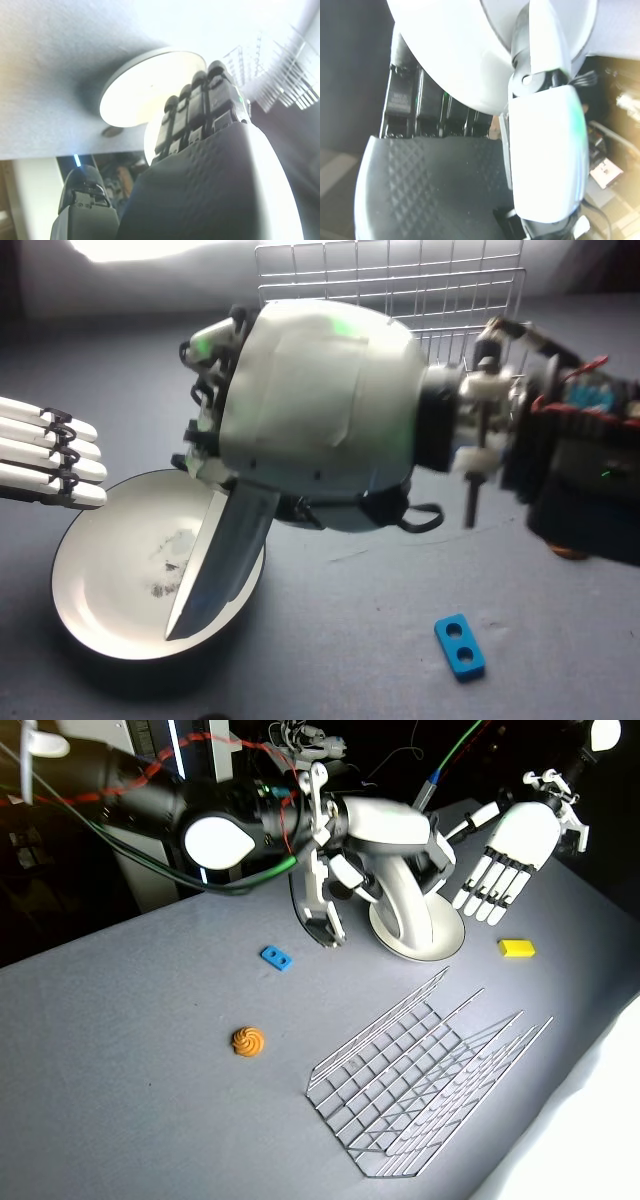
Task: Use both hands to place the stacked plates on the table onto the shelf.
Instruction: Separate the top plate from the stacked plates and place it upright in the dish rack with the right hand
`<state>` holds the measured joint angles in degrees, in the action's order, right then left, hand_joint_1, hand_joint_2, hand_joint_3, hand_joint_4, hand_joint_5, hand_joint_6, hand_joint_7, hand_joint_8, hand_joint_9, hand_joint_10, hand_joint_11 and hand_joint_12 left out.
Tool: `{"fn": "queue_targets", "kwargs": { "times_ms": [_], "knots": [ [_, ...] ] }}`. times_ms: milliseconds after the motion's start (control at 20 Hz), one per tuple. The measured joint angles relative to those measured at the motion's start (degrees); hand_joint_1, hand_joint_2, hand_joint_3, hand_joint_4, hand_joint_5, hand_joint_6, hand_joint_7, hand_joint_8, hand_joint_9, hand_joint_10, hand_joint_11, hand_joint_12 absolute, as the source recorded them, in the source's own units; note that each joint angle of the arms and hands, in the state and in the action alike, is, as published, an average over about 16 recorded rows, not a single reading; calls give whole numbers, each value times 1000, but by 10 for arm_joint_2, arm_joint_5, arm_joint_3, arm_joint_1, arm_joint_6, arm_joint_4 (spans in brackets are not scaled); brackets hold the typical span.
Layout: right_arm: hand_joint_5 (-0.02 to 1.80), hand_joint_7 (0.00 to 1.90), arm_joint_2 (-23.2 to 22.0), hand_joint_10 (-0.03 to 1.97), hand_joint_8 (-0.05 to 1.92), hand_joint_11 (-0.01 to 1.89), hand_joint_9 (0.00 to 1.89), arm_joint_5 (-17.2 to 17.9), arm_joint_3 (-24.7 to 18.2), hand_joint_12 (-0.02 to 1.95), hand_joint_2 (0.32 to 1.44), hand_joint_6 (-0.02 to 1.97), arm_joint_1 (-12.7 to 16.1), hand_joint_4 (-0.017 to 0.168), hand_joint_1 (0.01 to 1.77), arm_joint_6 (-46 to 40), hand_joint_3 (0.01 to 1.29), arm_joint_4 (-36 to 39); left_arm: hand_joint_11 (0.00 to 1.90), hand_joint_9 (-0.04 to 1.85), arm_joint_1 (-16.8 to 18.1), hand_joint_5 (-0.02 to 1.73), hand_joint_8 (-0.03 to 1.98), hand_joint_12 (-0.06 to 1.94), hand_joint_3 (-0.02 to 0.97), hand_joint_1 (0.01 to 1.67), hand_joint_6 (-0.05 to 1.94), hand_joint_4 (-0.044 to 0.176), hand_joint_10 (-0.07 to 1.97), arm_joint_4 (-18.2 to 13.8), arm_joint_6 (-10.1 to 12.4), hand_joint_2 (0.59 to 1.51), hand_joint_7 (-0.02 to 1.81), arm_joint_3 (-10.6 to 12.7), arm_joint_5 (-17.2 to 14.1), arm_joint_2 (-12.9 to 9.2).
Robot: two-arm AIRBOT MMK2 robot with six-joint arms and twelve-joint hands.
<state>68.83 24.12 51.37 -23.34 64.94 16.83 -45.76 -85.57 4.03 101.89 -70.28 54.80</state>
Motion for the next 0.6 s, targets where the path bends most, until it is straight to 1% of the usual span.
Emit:
{"fn": "queue_targets", "kwargs": {
  "times_ms": [200, 300, 450, 600],
  "knots": [
    [1060, 1113, -45, 1012, 909, 620, 982, -14, -21, 1593, 958, 707, 40, 0, 1225, -117, 15, 38, 15, 22, -7, 21, -13, 9, 20, 20, 8, 5, 7, 7, -7, 1067, 17, 4, -2, 0],
    [1058, 1111, -66, 999, 914, 619, 981, -27, -26, 1586, 958, 715, 62, 0, 1225, -179, 15, 45, 14, 22, -10, 21, -13, 9, 20, 20, 8, 5, 7, 9, -10, 1068, 18, 5, -2, 0],
    [1055, 1113, -91, 984, 920, 623, 983, -54, -26, 1581, 958, 721, 95, 0, 1228, -271, 15, 40, 15, 22, -14, 21, -13, 10, 19, 19, 8, 5, 7, 13, -12, 1069, 18, 4, -1, 0],
    [1048, 1115, -111, 988, 928, 625, 981, -86, -17, 1591, 958, 732, 126, -1, 1231, -340, 14, 14, 15, 22, -16, 21, -13, 10, 19, 19, 7, 6, 7, 15, -12, 1071, 19, 2, 3, -1]
  ]
}}
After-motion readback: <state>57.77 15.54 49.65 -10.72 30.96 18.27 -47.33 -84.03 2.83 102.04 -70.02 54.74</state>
